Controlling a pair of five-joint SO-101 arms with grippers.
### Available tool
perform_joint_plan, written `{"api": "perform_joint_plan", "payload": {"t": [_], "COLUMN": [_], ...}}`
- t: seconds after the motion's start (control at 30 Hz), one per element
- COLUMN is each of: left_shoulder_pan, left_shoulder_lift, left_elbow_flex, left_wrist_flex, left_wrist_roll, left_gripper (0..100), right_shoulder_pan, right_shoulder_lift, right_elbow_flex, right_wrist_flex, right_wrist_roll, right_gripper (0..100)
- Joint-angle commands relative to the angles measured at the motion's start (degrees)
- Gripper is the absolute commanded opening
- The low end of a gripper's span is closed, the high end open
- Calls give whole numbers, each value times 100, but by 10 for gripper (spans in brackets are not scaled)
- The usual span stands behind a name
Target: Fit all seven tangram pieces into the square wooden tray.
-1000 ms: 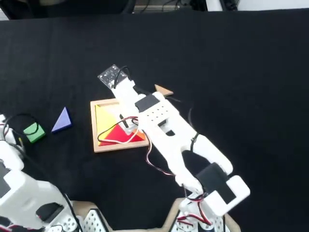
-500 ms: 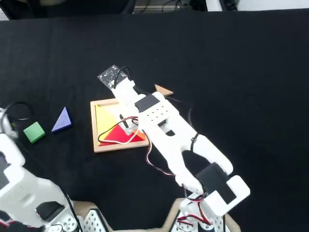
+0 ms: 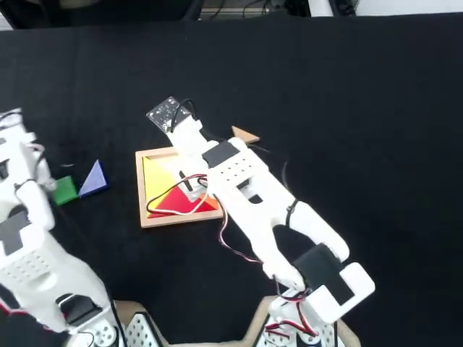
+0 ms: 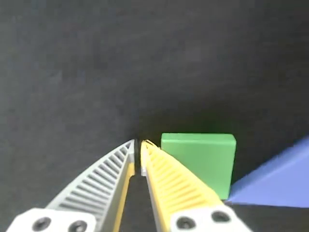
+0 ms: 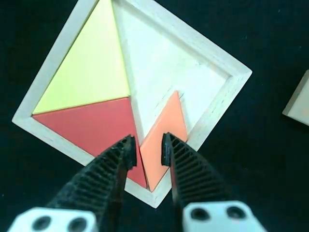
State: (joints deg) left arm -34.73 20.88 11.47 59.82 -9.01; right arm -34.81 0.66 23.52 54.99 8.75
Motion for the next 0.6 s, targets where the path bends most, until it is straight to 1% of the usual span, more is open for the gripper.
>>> {"api": "perform_joint_plan", "payload": {"t": [0.0,0.07,0.2,0.37,0.47,0.5,0.57], "left_shoulder_pan": [664,901,1508,1982,1912,1754,1358], "left_shoulder_lift": [0,0,9,26,0,-9,-141], "left_elbow_flex": [-374,-435,-637,-875,-1077,-1174,-1587], "left_wrist_flex": [-97,-9,413,475,475,519,914], "left_wrist_roll": [62,149,202,220,404,440,448], "left_gripper": [29,29,29,29,29,29,29], "right_shoulder_pan": [-70,-70,-62,-62,-18,-9,0], "right_shoulder_lift": [-22,-22,-22,-22,-40,-57,-66], "right_elbow_flex": [-48,-48,-48,-48,-40,-31,-48], "right_wrist_flex": [-97,-97,-97,-97,-97,-97,-70], "right_wrist_roll": [44,44,44,53,53,53,53], "right_gripper": [103,103,103,103,103,103,103]}}
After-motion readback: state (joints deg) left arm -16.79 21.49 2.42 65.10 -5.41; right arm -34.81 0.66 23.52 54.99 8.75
